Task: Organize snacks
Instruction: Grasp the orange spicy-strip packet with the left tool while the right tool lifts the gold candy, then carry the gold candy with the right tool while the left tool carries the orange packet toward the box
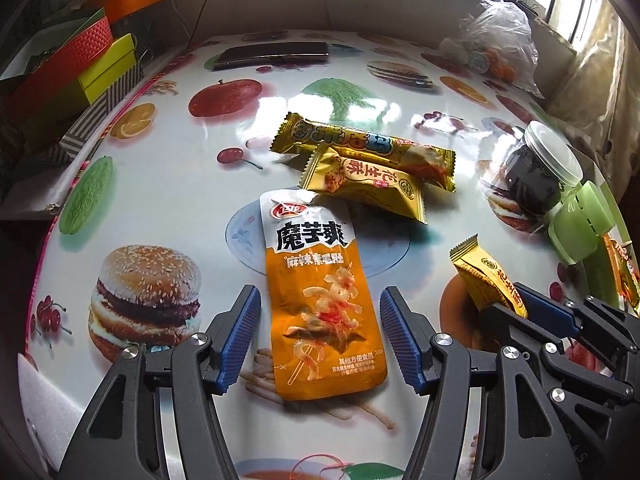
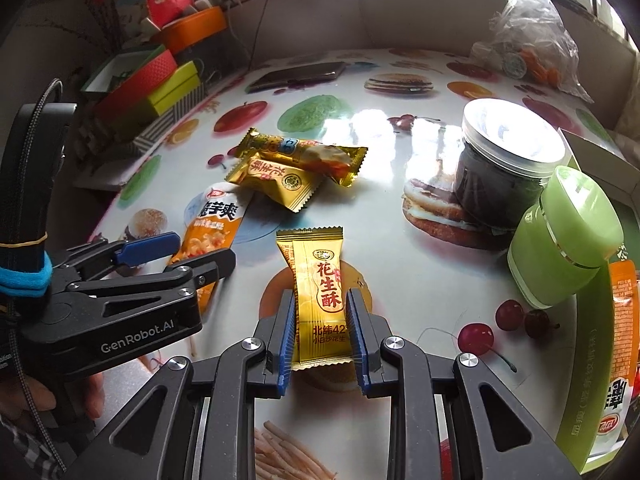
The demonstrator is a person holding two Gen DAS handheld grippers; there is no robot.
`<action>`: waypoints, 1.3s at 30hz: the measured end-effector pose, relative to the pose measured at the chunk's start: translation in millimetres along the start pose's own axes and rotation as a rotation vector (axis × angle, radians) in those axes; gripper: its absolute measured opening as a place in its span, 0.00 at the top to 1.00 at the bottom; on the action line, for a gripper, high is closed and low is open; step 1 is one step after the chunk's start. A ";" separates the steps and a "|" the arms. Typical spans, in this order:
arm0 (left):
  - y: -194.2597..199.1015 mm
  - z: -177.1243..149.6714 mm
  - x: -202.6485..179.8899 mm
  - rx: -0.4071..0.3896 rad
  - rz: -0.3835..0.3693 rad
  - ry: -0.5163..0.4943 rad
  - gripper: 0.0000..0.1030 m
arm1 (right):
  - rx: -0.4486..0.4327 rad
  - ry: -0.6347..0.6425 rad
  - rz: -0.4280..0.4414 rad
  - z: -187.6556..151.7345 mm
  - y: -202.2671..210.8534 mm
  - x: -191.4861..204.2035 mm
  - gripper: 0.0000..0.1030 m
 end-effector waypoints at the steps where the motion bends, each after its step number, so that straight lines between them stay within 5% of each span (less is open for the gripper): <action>1: 0.1 -0.1 0.3 -0.003 0.006 -0.002 0.43 | 0.000 0.001 -0.002 0.0 0.0 -0.1 0.77; 12: 3.8 -1.9 2.0 -0.030 0.014 0.007 0.51 | -0.001 0.000 -0.006 -0.9 0.3 -0.7 0.77; 16: 5.9 -2.1 5.2 -0.038 0.017 0.019 0.64 | -0.001 -0.001 -0.006 -0.9 0.3 -0.7 0.77; 39: 29.9 -7.3 10.0 -0.075 -0.016 0.033 0.64 | -0.032 0.016 -0.014 -4.2 14.3 8.1 0.77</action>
Point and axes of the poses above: each gripper's, at about its wrist camera, not at the fingertips, and y roughly against the way its jaws point, x to its left, z to its top, the point moved 2 cm from there along -y, roughly the way its jaws point, and after that the axes turned 1 degree about -x, right-handed, at the moved point
